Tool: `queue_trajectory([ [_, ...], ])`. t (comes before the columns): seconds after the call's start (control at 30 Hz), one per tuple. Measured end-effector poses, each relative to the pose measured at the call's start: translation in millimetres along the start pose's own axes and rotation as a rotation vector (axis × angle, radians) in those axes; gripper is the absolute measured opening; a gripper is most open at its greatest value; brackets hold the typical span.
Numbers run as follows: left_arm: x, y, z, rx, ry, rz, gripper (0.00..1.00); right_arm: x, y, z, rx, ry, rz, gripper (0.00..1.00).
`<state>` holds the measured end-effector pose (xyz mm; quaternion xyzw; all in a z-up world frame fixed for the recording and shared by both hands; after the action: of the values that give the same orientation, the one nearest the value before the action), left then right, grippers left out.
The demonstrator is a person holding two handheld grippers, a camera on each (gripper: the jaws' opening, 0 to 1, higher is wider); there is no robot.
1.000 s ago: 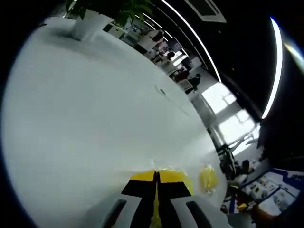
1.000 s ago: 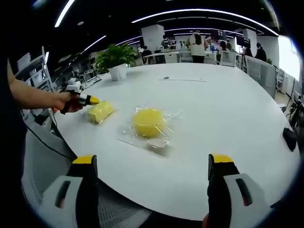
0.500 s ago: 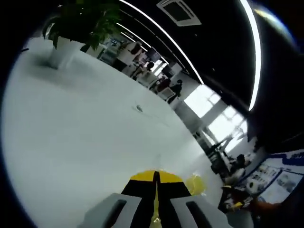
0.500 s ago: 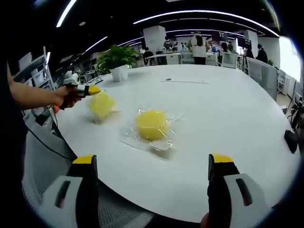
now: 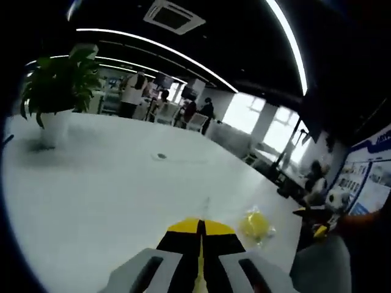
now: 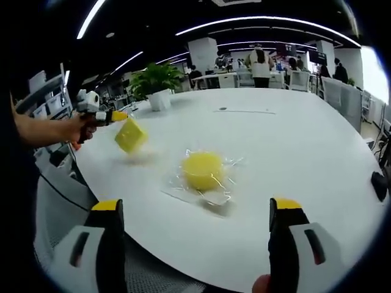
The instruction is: Compare the silicone blocks by pressing each to a similar depth, holding the contact briefly, and releasing to observe deformation and rebound differences across the visible hardness samples.
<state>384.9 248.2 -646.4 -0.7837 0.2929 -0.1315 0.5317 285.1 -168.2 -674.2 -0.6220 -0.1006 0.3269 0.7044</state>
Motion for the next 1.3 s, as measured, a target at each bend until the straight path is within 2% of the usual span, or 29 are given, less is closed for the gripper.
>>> queue_trajectory([
  [0.2,-6.2,-9.9,-4.9,0.003,0.023,-0.010,0.00,6.8,-10.1,1.5,-0.002,-0.021,-0.043,0.96],
  [0.43,-10.9,-39.4,-13.5,0.049,0.088,-0.031,0.00,10.5,-26.2,-7.8,-0.026,-0.010,-0.072,0.96],
  [0.67,-11.5,-60.6,-23.6,0.088,0.125,-0.056,0.00,13.1,-36.7,-11.6,-0.045,-0.013,-0.093,0.96],
  [0.93,-12.0,-69.0,-42.6,0.116,0.185,-0.051,0.00,20.1,-45.3,-8.4,-0.057,-0.037,-0.116,0.96],
  [1.07,-10.8,-70.1,-53.7,0.103,0.242,-0.039,0.00,29.8,-53.4,-1.1,-0.047,-0.078,-0.130,0.96],
  [1.13,-10.0,-73.2,-62.2,0.104,0.270,-0.037,0.00,36.1,-56.0,4.9,-0.032,-0.123,-0.131,0.96],
  [1.3,-8.2,-86.7,-83.9,0.082,0.347,-0.069,0.00,49.9,-59.0,20.6,-0.042,-0.210,-0.114,0.96],
])
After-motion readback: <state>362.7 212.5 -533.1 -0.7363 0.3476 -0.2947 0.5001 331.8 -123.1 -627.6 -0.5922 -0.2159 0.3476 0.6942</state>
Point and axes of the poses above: the point that each gripper's makers call its tool centre point, and the gripper's own axes: x roughly forward along the fingers, z roughly to its left, y roughly out of its underside, the point moved 9 cm from there along -x, roughly backward along the fingers, and after that the axes turned 14 degrees about -z, right-handed, at the moved point
